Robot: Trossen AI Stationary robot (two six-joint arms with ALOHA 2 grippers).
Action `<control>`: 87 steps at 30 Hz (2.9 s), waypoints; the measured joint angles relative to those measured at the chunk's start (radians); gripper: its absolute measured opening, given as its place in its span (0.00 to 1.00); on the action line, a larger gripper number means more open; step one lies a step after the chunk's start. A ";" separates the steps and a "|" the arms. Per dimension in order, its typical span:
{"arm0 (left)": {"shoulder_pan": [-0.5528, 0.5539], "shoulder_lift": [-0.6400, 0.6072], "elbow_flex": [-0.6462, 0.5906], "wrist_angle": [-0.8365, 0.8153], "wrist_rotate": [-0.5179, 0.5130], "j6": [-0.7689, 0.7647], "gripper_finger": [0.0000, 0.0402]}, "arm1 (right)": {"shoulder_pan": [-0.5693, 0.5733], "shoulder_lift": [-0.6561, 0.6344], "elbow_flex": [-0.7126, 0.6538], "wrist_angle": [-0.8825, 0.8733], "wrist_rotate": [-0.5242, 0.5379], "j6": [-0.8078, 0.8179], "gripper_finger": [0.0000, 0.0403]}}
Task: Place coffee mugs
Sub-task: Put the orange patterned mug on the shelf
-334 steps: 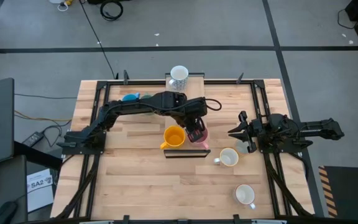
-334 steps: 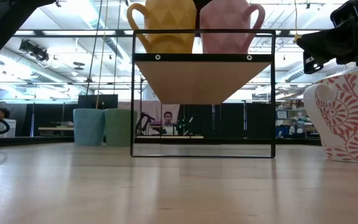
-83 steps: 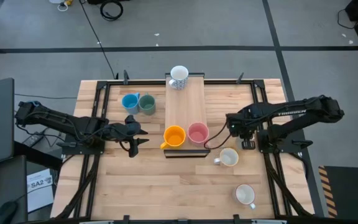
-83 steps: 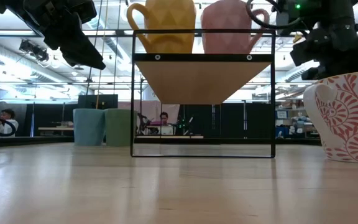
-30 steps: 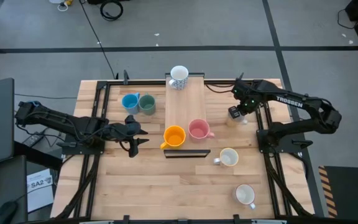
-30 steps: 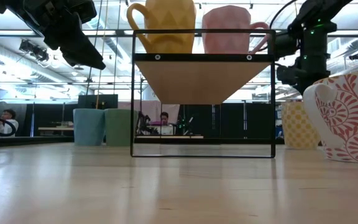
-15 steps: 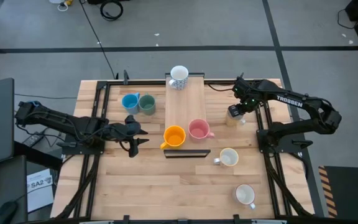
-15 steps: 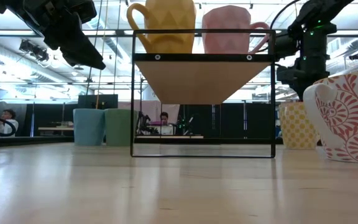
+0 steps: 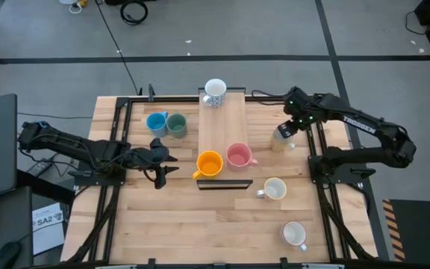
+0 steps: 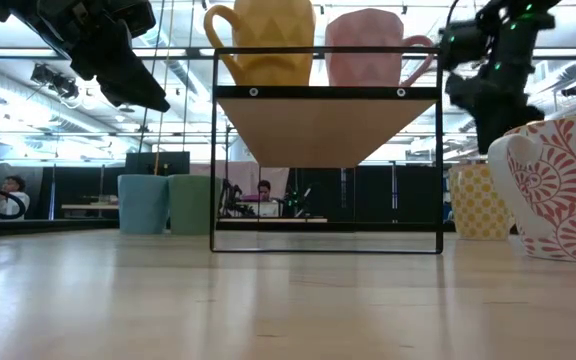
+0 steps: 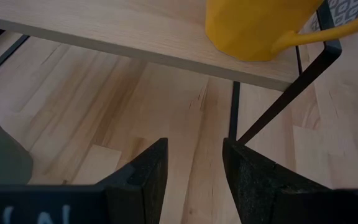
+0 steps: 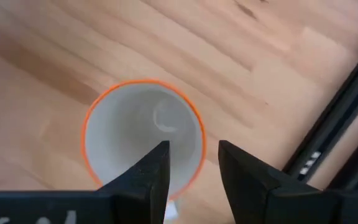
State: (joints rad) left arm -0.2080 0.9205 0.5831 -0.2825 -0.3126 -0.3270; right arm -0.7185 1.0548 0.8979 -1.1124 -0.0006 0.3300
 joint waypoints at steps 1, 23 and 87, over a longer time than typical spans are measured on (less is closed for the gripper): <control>0.000 0.000 0.000 0.000 0.000 -0.001 0.40 | 0.003 -0.018 0.006 -0.018 0.000 -0.019 0.35; 0.000 0.000 0.000 0.000 0.000 -0.003 0.40 | 0.236 -0.197 -0.166 -0.030 0.012 0.018 0.35; 0.000 0.000 0.000 0.001 0.000 0.000 0.40 | 0.247 0.047 -0.138 0.089 0.060 -0.038 0.18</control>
State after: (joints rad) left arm -0.2081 0.9207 0.5829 -0.2818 -0.3130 -0.3275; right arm -0.4713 1.1023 0.7603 -1.0234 0.0591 0.2923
